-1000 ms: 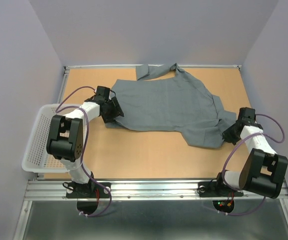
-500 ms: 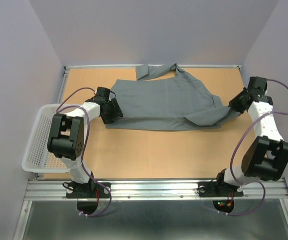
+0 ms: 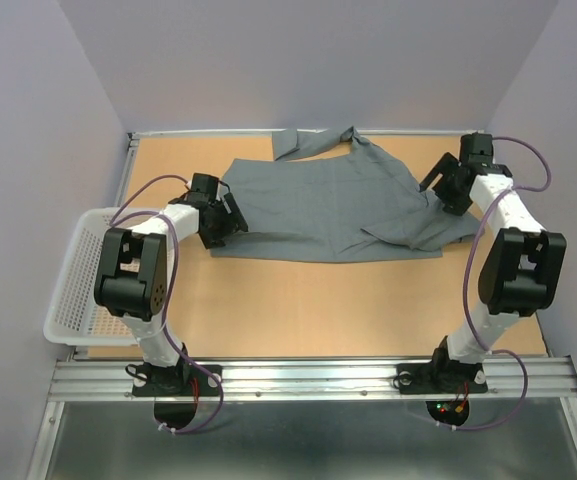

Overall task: Fold and stack the long sleeve shirts
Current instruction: Fold the shirt

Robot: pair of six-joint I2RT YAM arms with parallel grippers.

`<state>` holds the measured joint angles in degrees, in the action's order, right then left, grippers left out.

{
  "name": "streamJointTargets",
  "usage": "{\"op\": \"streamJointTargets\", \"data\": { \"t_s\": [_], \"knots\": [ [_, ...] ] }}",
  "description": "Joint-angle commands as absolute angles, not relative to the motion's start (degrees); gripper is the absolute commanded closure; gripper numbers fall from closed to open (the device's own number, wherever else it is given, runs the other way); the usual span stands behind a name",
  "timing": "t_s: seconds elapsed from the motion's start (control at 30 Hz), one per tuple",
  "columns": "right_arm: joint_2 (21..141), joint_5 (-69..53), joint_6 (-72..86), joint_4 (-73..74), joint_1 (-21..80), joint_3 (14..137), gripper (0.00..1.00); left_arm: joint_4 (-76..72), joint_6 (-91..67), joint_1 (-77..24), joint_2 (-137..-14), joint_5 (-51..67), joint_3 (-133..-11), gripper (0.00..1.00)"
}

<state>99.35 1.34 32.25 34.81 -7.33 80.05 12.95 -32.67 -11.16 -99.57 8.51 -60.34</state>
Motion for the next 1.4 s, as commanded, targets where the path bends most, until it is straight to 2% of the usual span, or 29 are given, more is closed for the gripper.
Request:
{"op": "streamJointTargets", "data": {
  "t_s": [0.0,0.03,0.1,0.33,0.43,0.47,0.5,0.63,0.7,1.2,1.27,1.33,1.37],
  "knots": [
    [95.28,7.29,28.74,34.19,-9.66,84.38,0.15,15.20,-32.78,-9.41,-94.94,5.98,-61.43,0.09],
    [94.06,7.56,28.57,34.28,-10.36,84.11,0.15,16.25,-32.70,-8.71,-94.14,5.63,-62.57,0.04],
    [92.99,8.52,27.86,34.19,-10.55,83.76,0.14,17.13,-32.52,-8.09,-91.50,3.79,-64.50,0.01],
    [90.18,10.88,26.98,34.19,-11.77,81.84,0.15,20.57,-29.27,-9.57,-85.87,2.46,-68.64,0.01],
    [90.35,10.47,29.52,34.54,-16.68,78.59,0.16,20.22,-29.00,-14.14,-85.34,4.39,-68.12,0.02],
    [90.35,7.33,30.92,34.45,-21.57,75.79,0.18,20.04,-28.83,-15.72,-85.52,4.74,-68.12,0.03],
    [90.44,5.12,33.63,34.19,-25.62,72.72,0.19,19.43,-28.31,-18.43,-86.47,5.18,-68.12,0.03],
    [91.75,0.54,38.40,29.72,-30.05,67.51,0.23,17.68,-27.08,-23.89,-90.17,5.79,-68.47,0.05],
    [92.37,-6.57,40.94,24.91,-32.07,63.82,0.24,16.70,-27.07,-24.87,-92.36,5.97,-68.29,0.05],
    [100.37,-15.82,43.59,10.11,-32.61,57.22,0.27,12.13,-25.49,-25.22,-101.60,4.05,-64.87,0.05],
    [101.07,-16.34,43.68,9.84,-32.61,56.08,0.32,12.04,-25.66,-25.22,-102.13,3.87,-64.34,0.05],
    [100.73,-17.13,43.42,9.84,-32.61,55.55,0.44,12.21,-25.93,-25.22,-103.01,3.78,-64.07,0.06],
    [100.29,-17.40,43.16,9.76,-32.61,55.55,0.54,12.30,-26.01,-25.22,-103.18,3.69,-63.99,0.06]
  ]
}}
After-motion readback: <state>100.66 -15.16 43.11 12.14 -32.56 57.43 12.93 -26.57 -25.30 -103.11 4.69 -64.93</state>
